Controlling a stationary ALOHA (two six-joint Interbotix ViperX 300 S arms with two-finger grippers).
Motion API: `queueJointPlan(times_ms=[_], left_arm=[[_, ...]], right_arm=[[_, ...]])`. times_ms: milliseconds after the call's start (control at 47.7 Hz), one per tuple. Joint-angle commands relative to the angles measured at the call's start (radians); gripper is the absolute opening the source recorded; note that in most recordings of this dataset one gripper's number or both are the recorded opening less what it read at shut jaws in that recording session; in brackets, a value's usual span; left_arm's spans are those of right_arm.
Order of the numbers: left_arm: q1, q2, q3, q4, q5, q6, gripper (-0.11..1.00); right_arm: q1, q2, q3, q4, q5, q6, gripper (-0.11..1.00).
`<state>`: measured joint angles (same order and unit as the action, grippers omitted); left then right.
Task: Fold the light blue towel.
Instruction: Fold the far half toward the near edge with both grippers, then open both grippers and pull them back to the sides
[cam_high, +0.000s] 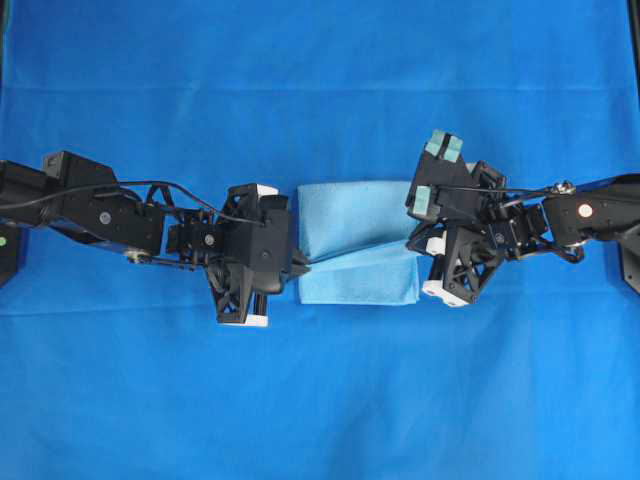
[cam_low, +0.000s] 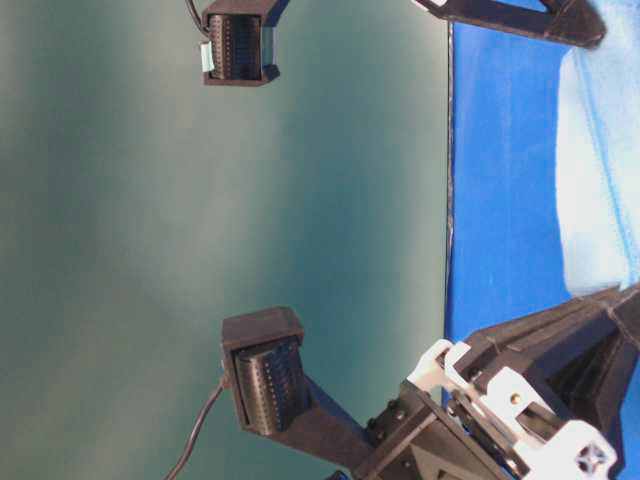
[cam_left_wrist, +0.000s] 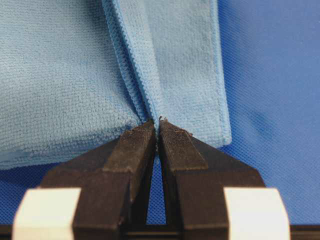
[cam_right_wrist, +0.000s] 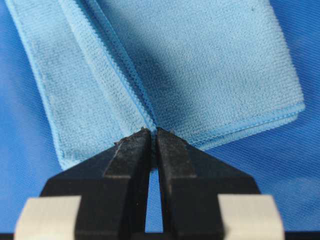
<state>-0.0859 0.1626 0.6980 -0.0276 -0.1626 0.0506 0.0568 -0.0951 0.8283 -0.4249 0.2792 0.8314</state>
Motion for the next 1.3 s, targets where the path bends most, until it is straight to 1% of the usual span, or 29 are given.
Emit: queueJointPlan(times_ms=[0,251,335,377,419,461,545,587,608,629,670,712,775,901,1048,1278], left_arm=[[-0.005,-0.014,-0.012,0.002,-0.006,0.0,0.02],[-0.005,-0.012,-0.021,0.0,-0.006,0.003,0.04],[-0.003,-0.012,-0.023,0.002,-0.006,0.003,0.13],[-0.003,-0.014,-0.023,0.0,-0.005,0.005,0.21],[-0.003,-0.018,-0.025,0.0,-0.006,0.005,0.28],[-0.003,-0.023,-0.025,0.0,-0.005,0.006,0.35],[-0.003,-0.037,-0.025,0.0,-0.002,0.015,0.51],[-0.003,-0.048,-0.023,0.0,0.003,0.017,0.57],[-0.003,-0.052,-0.023,0.0,0.005,0.018,0.58],[-0.005,-0.06,-0.021,0.0,0.006,0.018,0.6],[-0.003,-0.077,-0.02,0.002,0.012,0.02,0.63],[-0.003,-0.094,-0.017,0.0,0.021,0.02,0.64],[-0.003,-0.135,-0.011,0.0,0.048,0.02,0.63],[-0.005,-0.224,0.006,0.0,0.107,0.018,0.63],[-0.005,-0.347,0.043,0.002,0.135,0.018,0.63],[-0.002,-0.561,0.14,0.0,0.135,0.018,0.63]], right_arm=[[0.002,-0.005,-0.009,0.002,-0.006,0.0,0.04],[0.002,0.008,-0.014,0.003,-0.015,0.0,0.05],[0.006,0.006,-0.017,0.005,-0.028,0.0,0.05],[0.009,0.008,-0.02,0.005,-0.035,0.0,0.07],[0.015,0.008,-0.026,0.005,-0.038,0.0,0.16],[0.023,0.008,-0.032,0.005,-0.037,0.0,0.31],[0.038,0.006,-0.041,0.005,-0.028,0.0,0.55],[0.044,0.003,-0.048,0.005,-0.023,0.0,0.63],[0.046,0.002,-0.051,0.005,-0.023,0.0,0.66],[0.051,-0.002,-0.055,0.005,-0.02,0.0,0.66],[0.058,-0.008,-0.063,0.005,-0.018,0.0,0.62],[0.064,-0.015,-0.069,0.005,-0.015,0.0,0.59],[0.074,-0.032,-0.08,0.005,-0.005,0.0,0.6],[0.097,-0.087,-0.101,0.003,0.054,-0.002,0.6],[0.103,-0.176,-0.11,-0.006,0.132,-0.011,0.6],[0.103,-0.376,-0.071,-0.094,0.198,-0.014,0.6]])
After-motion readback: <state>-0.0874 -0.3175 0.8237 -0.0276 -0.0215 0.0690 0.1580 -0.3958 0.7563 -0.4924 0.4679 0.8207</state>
